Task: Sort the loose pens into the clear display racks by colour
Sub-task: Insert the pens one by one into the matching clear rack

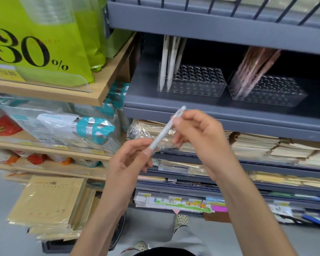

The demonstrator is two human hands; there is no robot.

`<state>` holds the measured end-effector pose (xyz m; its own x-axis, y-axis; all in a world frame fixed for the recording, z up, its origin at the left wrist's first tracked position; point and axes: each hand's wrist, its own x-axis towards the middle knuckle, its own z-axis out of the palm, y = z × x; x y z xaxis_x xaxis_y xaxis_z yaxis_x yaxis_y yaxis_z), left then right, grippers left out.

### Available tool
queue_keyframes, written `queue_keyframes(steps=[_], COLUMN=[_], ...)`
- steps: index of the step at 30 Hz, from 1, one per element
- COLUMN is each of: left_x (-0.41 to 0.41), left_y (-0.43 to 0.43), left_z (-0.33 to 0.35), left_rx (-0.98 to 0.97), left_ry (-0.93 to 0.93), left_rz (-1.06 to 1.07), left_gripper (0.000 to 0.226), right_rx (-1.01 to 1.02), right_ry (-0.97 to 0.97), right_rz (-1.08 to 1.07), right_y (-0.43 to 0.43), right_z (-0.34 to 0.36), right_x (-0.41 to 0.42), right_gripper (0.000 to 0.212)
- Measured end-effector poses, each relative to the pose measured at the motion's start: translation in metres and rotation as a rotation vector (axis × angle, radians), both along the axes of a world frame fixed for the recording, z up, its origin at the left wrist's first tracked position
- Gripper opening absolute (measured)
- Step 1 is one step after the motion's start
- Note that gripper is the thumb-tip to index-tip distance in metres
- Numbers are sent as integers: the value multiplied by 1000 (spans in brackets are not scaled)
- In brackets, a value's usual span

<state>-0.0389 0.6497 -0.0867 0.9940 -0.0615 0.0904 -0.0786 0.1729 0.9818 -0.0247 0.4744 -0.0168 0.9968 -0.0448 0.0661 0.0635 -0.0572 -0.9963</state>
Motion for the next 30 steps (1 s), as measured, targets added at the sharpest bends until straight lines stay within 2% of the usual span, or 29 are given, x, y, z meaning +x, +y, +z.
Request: queue_keyframes(steps=[2, 4, 6, 8, 11, 13, 16, 20, 24, 27, 30], left_x=[9, 24, 47, 76, 114, 125, 134, 141, 142, 142, 142], left_y=[4, 8, 6, -1, -13, -18, -25, -29, -28, -29, -28], left_z=[6, 19, 31, 37, 27, 12, -5, -13, -14, -15, -15], left_rx=[193, 433, 669, 858, 1165, 1305, 1208, 1147, 1130, 1126, 1125], left_ry=[-89, -305, -609, -786, -795, -836, -976, -1061, -1086, -1087, -1086], left_rz=[58, 122, 198, 220, 196, 259, 448, 561, 578, 591, 593], left_gripper=[19, 17, 19, 27, 40, 42, 36, 33, 33, 33, 34], right_rx=[107, 140, 96, 25, -62, -124, -270, -374, -545, -657, -725], right_ry=[-61, -169, -293, -384, -459, -470, -439, -457, -380, -309, -247], right_rz=[-109, -203, -288, -372, -482, -523, -553, -508, -499, -450, -416], right_y=[-6, -15, -23, -30, -35, -36, -40, -40, -36, -35, -33], right_z=[8, 20, 32, 40, 43, 38, 30, 26, 33, 41, 46], right_x=[5, 12, 23, 38, 66, 84, 108, 130, 149, 161, 168], right_gripper=[10, 11, 11, 10, 10, 13, 30, 7, 17, 41, 48])
